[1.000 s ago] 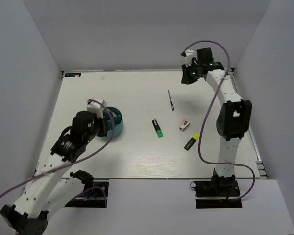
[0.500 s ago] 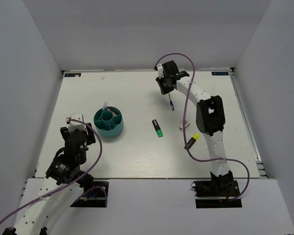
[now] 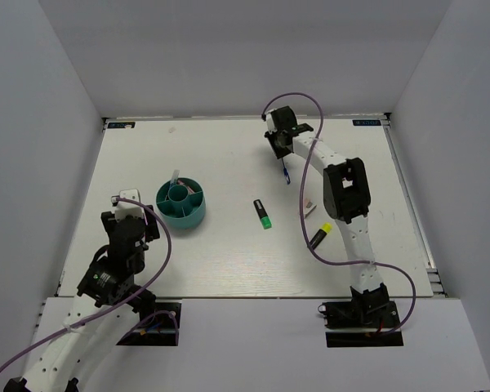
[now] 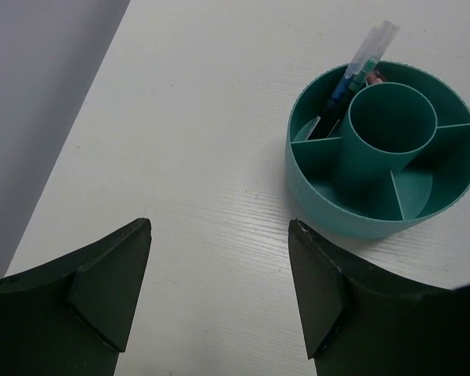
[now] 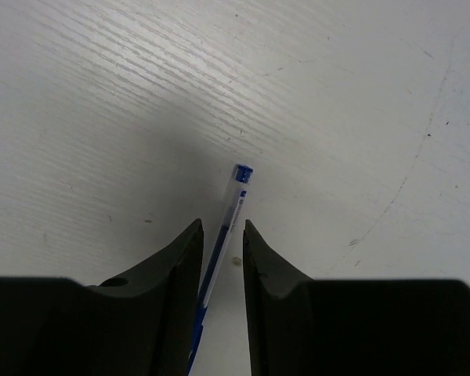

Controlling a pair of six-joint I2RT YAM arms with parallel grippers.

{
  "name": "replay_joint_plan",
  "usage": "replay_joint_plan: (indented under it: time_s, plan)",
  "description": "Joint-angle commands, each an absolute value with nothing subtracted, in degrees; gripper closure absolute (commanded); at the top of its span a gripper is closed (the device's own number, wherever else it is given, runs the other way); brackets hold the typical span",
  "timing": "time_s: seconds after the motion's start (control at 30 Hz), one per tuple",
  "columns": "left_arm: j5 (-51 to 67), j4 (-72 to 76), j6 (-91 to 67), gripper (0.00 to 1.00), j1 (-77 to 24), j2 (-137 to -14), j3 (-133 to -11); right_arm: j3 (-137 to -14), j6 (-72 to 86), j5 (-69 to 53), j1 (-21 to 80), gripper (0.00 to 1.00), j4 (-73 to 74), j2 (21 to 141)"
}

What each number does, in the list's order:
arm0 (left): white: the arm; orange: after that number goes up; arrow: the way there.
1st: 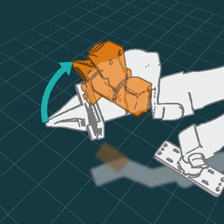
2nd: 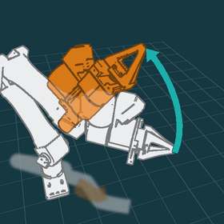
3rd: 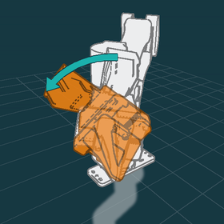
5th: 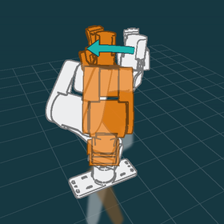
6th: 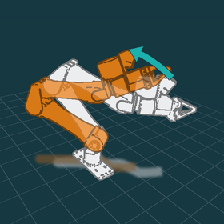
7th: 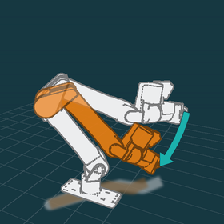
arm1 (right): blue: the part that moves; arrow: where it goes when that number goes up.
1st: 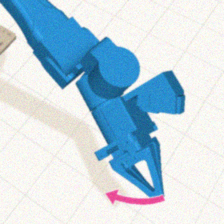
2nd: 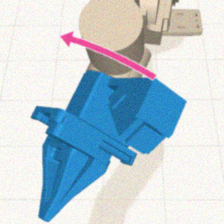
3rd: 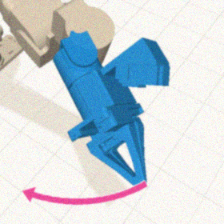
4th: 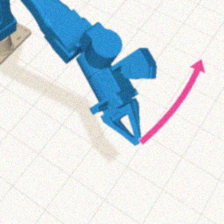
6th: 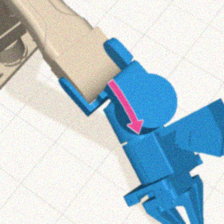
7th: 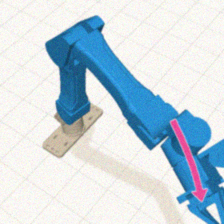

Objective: Sort the stationery into containers
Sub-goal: Pick up the pen from the center of the board.

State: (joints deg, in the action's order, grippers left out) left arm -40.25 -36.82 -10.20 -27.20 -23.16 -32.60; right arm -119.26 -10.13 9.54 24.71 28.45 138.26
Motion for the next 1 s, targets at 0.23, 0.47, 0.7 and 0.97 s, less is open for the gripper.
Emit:
replay_joint_plan:
  time_s: [0.23,0.47,0.7,0.97]
  plan:
    - [-41.31,-35.68,-9.49,0.19,-27.07,-23.55,-32.17,-122.25,-9.93,9.84,24.35,0.69,28.21,141.06]
    - [-41.4,-35.6,-9.4,0.19,-26.98,-23.47,-32.17,-123.4,-6.95,7.83,22.77,0.69,31.37,142.29]
    - [-41.57,-35.68,-9.23,0.19,-27.07,-23.2,-32.08,-121.29,-5.28,2.64,22.24,0.74,35.94,142.47]
    - [-42.1,-35.42,-9.05,0.19,-26.98,-22.94,-32.08,-118.13,-3.69,-3.69,22.5,0.86,40.96,142.73]
